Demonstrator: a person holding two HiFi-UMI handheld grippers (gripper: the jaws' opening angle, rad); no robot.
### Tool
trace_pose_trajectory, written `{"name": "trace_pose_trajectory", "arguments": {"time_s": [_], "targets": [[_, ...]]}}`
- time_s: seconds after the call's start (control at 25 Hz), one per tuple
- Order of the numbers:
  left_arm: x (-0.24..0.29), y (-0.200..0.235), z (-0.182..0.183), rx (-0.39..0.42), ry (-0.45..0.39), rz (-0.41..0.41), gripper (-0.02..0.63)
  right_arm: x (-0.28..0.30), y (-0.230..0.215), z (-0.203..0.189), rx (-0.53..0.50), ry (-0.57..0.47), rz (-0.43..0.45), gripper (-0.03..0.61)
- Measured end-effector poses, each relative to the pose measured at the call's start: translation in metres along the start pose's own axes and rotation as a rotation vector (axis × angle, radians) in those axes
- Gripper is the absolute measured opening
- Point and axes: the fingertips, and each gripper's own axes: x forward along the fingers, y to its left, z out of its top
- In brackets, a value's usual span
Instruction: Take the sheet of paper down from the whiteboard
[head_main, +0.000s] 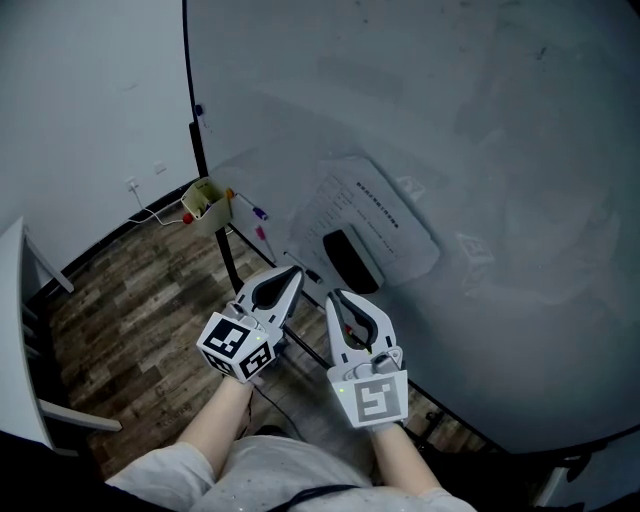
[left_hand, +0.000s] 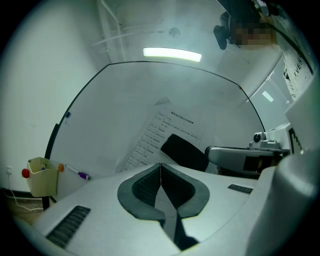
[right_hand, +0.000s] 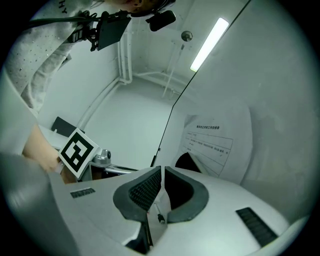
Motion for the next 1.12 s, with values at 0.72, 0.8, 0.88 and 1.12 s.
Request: {"name": "trace_pose_trajectory", "arguments": {"time_s": [0.72,0.8,0.88,1.12], "targets": [[0.039,0.007,0.002,0.046,-0.014,-0.099,0.015,-0.008,-0.041,-0.003,-0.016,0.012,-0.22,0.145],[0.042,0.01,0.006,0.066,-0.025,-0.106,0.015,-0.005,-0.045,-0.008,-0.038,0.039,-0.242,0.169],[0.044,0.013,0.01,0.089,-0.036,-0.115,0.017,-0.004,-0.049,-0.016,-0.073,0.08,-0.263,0.195],[0.051,0.032,0.016,0.135,-0.055,-0.129,0.16,0.0,-0.049,-0.038,-0.196,0.218,-0.313,0.249]]}}
